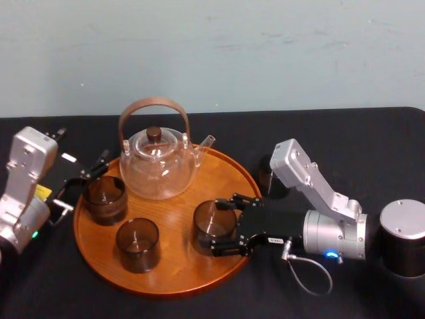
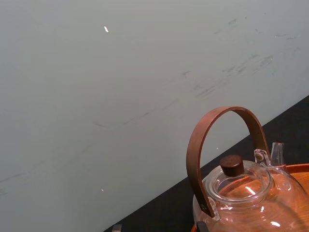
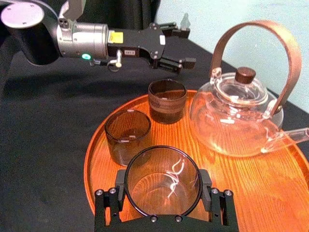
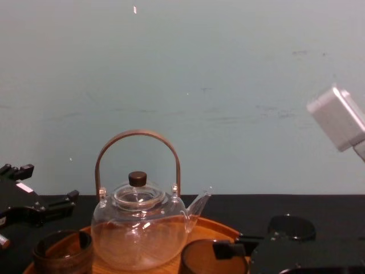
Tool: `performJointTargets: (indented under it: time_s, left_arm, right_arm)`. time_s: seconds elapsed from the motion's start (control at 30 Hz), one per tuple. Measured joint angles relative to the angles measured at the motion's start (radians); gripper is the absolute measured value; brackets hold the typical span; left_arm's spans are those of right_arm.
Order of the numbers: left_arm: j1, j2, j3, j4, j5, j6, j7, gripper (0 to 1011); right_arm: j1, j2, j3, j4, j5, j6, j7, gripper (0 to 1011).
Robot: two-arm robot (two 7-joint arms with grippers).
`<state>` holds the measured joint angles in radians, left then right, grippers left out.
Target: Pick up the glass from the table and place it on the tray.
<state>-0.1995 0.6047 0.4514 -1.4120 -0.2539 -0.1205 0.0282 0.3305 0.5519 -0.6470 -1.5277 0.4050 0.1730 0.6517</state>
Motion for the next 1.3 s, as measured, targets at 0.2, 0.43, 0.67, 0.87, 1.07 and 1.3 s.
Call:
performJointTargets:
  time_s: [0.2,0.43,0.67,0.87,1.07,1.3]
  left_arm:
    - [0.0,0.0,0.0,0.0,0.0,0.0,0.0,1001]
    - [0.0,0.0,0.0,0.0,0.0,0.0,0.0,1002]
    - [0.0,0.0,0.0,0.0,0.0,0.0,0.0,1001]
    - [0.0,0.0,0.0,0.0,0.0,0.0,0.0,1001]
    - [0.0,0.0,0.0,0.0,0.0,0.0,0.0,1001]
    - [0.0,0.0,0.0,0.0,0.0,0.0,0.0,1001]
  right_arm:
    - [0.0,-0.01,0.003,0.023,0.007,-0.046,0.011,905]
    - [0.005,-0.017,-0.003,0.04,0.007,-0.056,0.019,905]
    - [0.012,-0.023,-0.012,0.057,0.002,-0.056,0.022,905]
    - [0.015,-0.029,-0.016,0.071,0.0,-0.053,0.024,905]
    - [0.018,-0.034,-0.02,0.084,-0.001,-0.052,0.026,905]
    - [0.02,-0.036,-0.023,0.098,-0.002,-0.05,0.03,905]
